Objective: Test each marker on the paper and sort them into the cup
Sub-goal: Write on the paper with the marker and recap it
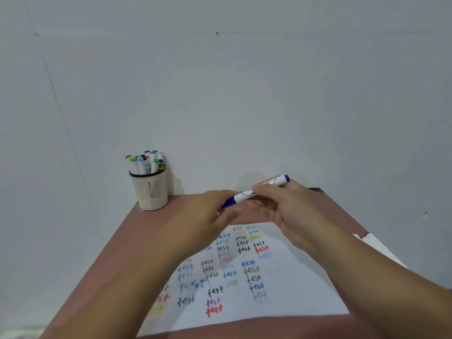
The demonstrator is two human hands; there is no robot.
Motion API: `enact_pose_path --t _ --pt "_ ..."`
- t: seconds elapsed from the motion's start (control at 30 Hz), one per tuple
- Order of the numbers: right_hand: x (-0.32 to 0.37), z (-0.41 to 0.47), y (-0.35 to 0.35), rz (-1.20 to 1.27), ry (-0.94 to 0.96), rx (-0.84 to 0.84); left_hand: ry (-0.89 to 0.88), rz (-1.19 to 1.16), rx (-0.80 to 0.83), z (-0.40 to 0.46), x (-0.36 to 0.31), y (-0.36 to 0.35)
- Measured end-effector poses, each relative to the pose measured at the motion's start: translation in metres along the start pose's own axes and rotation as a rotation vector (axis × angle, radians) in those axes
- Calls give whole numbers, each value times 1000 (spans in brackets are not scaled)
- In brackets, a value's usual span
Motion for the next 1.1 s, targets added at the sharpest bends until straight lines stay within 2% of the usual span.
enact_pose_path --t 0.13,0.23,0.43,0.53,0.73,0.87,0.97,1.1 --pt "11 -34 1 4 32 33 -82 -52 -26 -23 -30 -7" --pt "13 -56 6 -8 26 15 2 -38 -33 -37 -29 -18" --pt "21 -74 12 -48 37 0 14 -72 -83 -57 -41 -24" --pt "25 -74 13 -124 96 8 58 -136 -93 -59 -39 -25" --pt "10 -54 42 -154 134 -118 267 -309 -76 -55 -23 -41" --pt "-17 -47 60 -305 150 -46 311 -183 -95 -54 -13 -65" --pt "-37 -45 66 -385 93 -7 318 -80 -120 -51 -8 -75" --pt "-44 -41 65 -405 65 45 319 -82 -151 -49 -3 -74"
Point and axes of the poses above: each hand's wrist, its own z-axis towards the middle knuckle, its own y-axis out of the back of the hand, x = y × z, the point moved 7 cm from there along z, towards the middle knuckle, and after that the axes turned 13 degrees about y, right-handed, at the moved point
